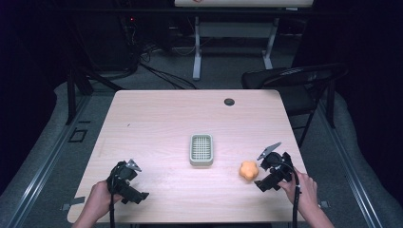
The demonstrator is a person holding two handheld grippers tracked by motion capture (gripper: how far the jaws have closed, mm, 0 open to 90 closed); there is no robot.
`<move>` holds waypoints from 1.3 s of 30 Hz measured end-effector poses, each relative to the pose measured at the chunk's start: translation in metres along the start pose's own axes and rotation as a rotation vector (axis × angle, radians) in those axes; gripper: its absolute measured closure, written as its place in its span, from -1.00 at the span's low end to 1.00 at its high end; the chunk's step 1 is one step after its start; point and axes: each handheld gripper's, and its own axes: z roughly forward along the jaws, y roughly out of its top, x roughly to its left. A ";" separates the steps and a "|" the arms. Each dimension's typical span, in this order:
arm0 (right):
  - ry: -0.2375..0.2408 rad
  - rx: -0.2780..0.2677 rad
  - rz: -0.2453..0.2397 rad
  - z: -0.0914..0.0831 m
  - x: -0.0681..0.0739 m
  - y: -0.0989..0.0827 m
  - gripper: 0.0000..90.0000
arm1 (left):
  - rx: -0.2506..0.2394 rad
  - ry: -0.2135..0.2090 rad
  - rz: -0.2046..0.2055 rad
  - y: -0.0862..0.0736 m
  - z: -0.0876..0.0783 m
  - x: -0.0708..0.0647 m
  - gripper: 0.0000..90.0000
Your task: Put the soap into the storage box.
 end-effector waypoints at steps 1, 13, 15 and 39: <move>0.000 0.000 0.000 0.000 0.000 0.000 -1.00 | 0.000 -0.001 0.001 0.000 0.000 0.000 -1.00; 0.045 0.021 0.019 0.010 0.005 0.014 -1.00 | -0.004 0.000 0.002 0.000 -0.001 0.000 -1.00; 0.053 0.017 0.021 0.011 0.004 0.015 -1.00 | -0.006 0.001 0.002 0.000 -0.001 0.000 -1.00; 0.062 0.068 -0.021 0.041 0.005 0.044 -0.82 | -0.003 -0.001 0.000 0.000 0.000 0.000 -1.00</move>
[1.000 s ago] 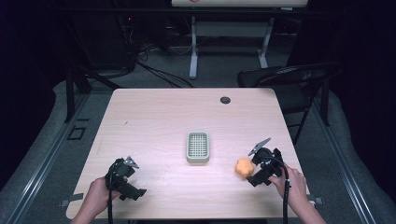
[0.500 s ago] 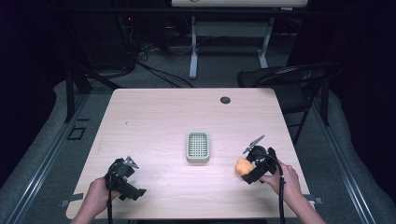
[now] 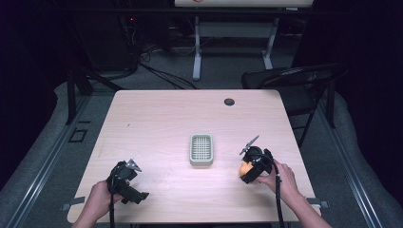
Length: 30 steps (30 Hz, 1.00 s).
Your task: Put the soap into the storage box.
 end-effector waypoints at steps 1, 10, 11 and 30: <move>0.000 0.000 0.000 0.000 0.000 0.000 -0.82 | 0.000 0.000 0.000 0.000 0.000 0.000 -1.00; 0.000 0.034 0.022 0.007 -0.003 0.002 -0.64 | 0.000 0.000 -0.001 -0.001 0.000 0.000 -1.00; 0.008 0.028 0.030 0.009 -0.003 0.002 -0.62 | -0.001 -0.001 -0.001 -0.001 0.000 0.000 -1.00; -0.021 0.045 0.036 0.010 -0.001 0.002 -0.41 | 0.001 0.002 0.004 0.000 -0.001 0.000 -1.00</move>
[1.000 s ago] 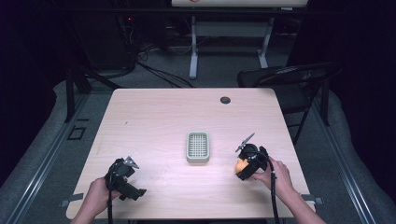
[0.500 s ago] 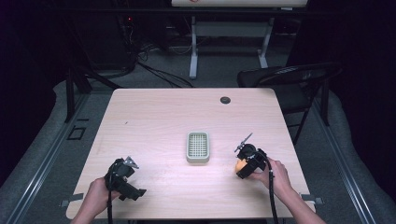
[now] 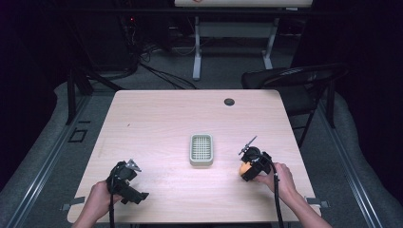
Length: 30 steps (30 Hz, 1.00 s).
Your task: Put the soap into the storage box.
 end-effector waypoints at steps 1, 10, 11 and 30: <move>0.000 -0.001 0.000 0.000 0.000 0.000 -0.41 | -0.001 0.000 0.001 0.000 0.000 0.000 -1.00; 0.003 -0.015 -0.015 -0.004 0.003 0.002 -0.41 | -0.003 -0.001 0.000 0.000 0.000 0.000 -1.00; 0.002 -0.016 -0.018 -0.005 0.004 0.002 -0.41 | -0.004 -0.001 0.000 0.000 0.000 0.000 -1.00; 0.008 -0.043 -0.019 -0.020 0.002 0.004 -0.41 | -0.002 0.001 -0.008 0.000 0.000 0.001 -1.00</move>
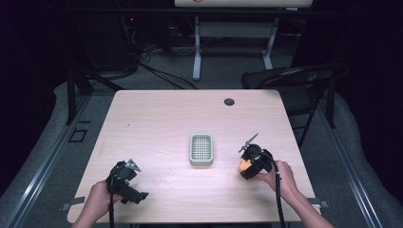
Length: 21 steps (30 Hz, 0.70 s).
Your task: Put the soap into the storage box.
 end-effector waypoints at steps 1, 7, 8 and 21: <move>-0.003 0.002 -0.003 -0.001 -0.001 0.000 -0.41 | 0.000 -0.001 -0.002 0.000 0.000 0.000 -1.00; -0.006 0.007 -0.003 -0.004 0.000 -0.001 -0.41 | -0.002 -0.001 -0.002 0.000 0.001 0.000 -1.00; 0.004 -0.011 0.010 -0.004 0.000 -0.001 -0.41 | -0.001 0.000 -0.002 0.000 0.000 0.000 -1.00; -0.013 -0.013 -0.018 -0.010 0.000 0.014 -0.41 | -0.002 -0.001 0.000 0.001 0.000 0.001 -1.00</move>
